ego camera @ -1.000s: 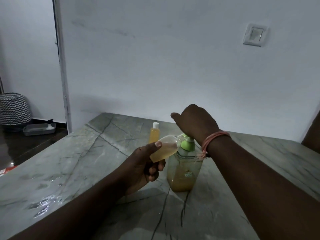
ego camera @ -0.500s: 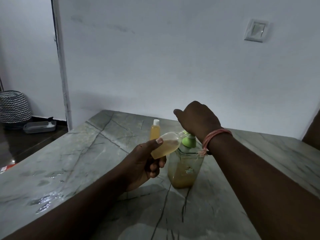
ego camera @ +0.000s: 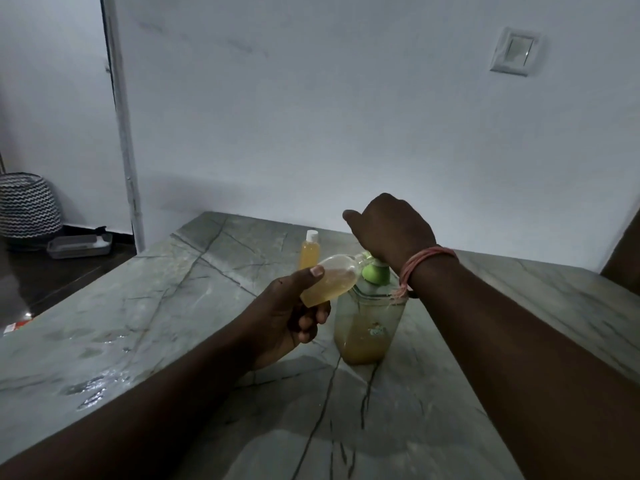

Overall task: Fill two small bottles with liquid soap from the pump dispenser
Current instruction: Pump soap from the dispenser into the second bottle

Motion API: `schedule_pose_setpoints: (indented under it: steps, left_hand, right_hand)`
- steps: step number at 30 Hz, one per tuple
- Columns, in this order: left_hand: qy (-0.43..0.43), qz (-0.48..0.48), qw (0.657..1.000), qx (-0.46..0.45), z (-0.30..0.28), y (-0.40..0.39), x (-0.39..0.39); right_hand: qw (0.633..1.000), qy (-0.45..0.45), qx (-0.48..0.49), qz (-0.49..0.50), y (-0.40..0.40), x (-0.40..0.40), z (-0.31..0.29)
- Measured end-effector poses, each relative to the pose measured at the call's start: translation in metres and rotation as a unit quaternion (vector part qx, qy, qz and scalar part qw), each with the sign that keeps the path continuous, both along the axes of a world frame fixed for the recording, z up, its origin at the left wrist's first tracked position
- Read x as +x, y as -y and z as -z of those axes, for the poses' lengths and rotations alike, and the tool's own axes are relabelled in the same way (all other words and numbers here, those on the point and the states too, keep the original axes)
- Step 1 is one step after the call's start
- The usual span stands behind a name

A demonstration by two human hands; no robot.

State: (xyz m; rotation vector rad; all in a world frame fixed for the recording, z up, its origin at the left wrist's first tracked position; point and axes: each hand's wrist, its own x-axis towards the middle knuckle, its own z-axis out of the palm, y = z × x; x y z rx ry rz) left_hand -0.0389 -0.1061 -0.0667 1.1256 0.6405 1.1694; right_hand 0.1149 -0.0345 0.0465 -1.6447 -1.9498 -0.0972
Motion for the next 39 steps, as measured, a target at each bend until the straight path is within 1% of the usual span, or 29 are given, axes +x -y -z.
schedule_pose_setpoints:
  steps: [4,8,10,12,14,21,26,28,31,33,35,37,39]
  left_hand:
    - [-0.005,-0.001,1.0,0.002,-0.002,0.001,-0.001]
    - [0.008,0.005,1.0,0.003,-0.002,0.003,0.0]
    - [0.009,0.003,1.0,0.0,-0.002,0.001,-0.001]
    - [0.009,0.005,1.0,-0.002,-0.001,0.0,-0.001]
    - [0.01,0.009,1.0,0.007,0.0,-0.002,-0.001]
    - [0.012,0.014,1.0,0.01,0.001,0.0,-0.001]
    - [0.009,0.014,1.0,0.006,0.002,-0.003,-0.001]
    - [0.005,0.013,1.0,0.006,0.002,-0.002,0.0]
    - [0.006,0.016,1.0,0.008,-0.001,-0.001,-0.001]
    - [0.007,0.014,1.0,0.008,0.0,0.0,-0.001]
    - [0.015,0.015,1.0,0.007,0.001,0.0,-0.001]
    - [0.01,0.014,1.0,0.005,0.002,-0.003,-0.001]
    - [0.003,0.008,1.0,0.0,0.001,-0.002,-0.001]
  right_hand:
    - [0.999,0.025,-0.026,0.004,0.001,0.001,-0.003]
    - [0.995,0.097,0.03,0.0,0.002,-0.001,-0.015]
    - [0.996,0.084,0.035,-0.003,0.0,-0.001,-0.015]
    - [0.999,0.046,0.01,-0.004,-0.002,-0.001,-0.006]
    - [0.999,0.034,-0.001,-0.001,-0.003,0.0,-0.002]
    - [0.997,0.071,-0.008,-0.006,-0.004,0.0,-0.01]
    - [1.0,-0.014,-0.02,-0.007,-0.01,0.005,0.001]
    - [0.999,-0.01,-0.038,-0.003,-0.009,0.006,0.001]
    - [0.999,0.034,-0.04,-0.003,-0.006,0.004,-0.005]
    - [0.998,0.063,-0.03,-0.004,-0.005,0.0,-0.01]
    - [0.997,0.08,-0.001,0.003,-0.005,0.0,-0.013]
    - [0.998,0.063,0.018,0.008,-0.008,0.0,-0.01]
    - [1.0,0.02,-0.009,0.0,-0.008,0.001,-0.004]
